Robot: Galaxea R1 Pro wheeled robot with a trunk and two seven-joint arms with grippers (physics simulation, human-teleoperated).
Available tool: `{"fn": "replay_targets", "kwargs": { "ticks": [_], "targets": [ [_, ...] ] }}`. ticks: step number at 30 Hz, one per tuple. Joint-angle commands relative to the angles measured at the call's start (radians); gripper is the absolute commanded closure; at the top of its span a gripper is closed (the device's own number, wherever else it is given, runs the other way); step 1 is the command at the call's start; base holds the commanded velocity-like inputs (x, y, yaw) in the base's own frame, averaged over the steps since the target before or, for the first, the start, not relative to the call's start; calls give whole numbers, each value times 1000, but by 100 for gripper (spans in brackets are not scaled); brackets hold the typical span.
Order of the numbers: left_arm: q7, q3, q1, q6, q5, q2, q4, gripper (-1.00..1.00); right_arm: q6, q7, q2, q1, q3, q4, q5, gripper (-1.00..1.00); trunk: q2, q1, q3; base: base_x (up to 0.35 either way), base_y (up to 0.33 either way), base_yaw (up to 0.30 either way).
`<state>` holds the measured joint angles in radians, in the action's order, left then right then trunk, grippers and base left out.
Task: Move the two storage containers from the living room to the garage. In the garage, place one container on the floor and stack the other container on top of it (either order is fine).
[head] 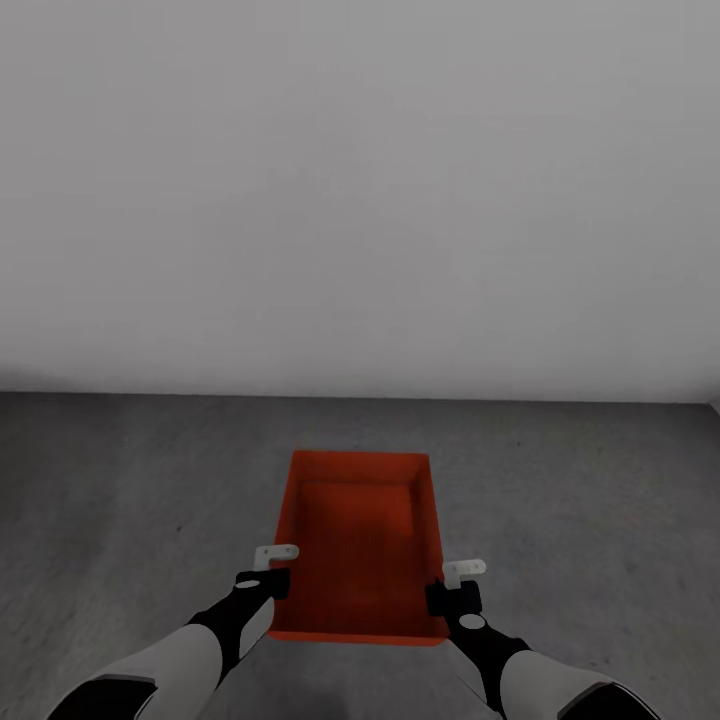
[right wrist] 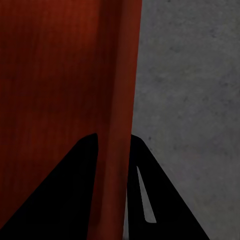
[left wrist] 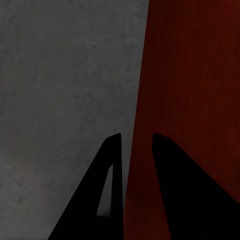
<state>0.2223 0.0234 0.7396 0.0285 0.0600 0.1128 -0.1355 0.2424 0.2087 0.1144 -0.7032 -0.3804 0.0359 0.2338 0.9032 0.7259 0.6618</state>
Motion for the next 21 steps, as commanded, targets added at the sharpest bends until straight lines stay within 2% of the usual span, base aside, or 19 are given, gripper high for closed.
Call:
{"fn": "replay_targets", "kwargs": {
  "ticks": [1, 6, 14, 21],
  "targets": [
    [5, -8, 0, 2, -5, 1, -6, 100, 0, -2, 2, -1, 69, -2, 10, 100, 8, 4, 4, 0, 0, 0],
    [5, -8, 0, 2, -5, 1, -6, 100, 0, -2, 2, -1, 69, -2, 10, 100, 43, 23, 20, 0, 0, 28],
    [5, -8, 0, 2, -5, 1, -6, 100, 0, -2, 2, -1, 69, -2, 10, 100, 99, 54, 45, 0, 0, 150],
    [5, -8, 0, 2, -5, 1, -6, 100, 0, -2, 2, -1, 69, -2, 10, 100, 148, 81, 67, 0, 0, 16]
  ]
}}
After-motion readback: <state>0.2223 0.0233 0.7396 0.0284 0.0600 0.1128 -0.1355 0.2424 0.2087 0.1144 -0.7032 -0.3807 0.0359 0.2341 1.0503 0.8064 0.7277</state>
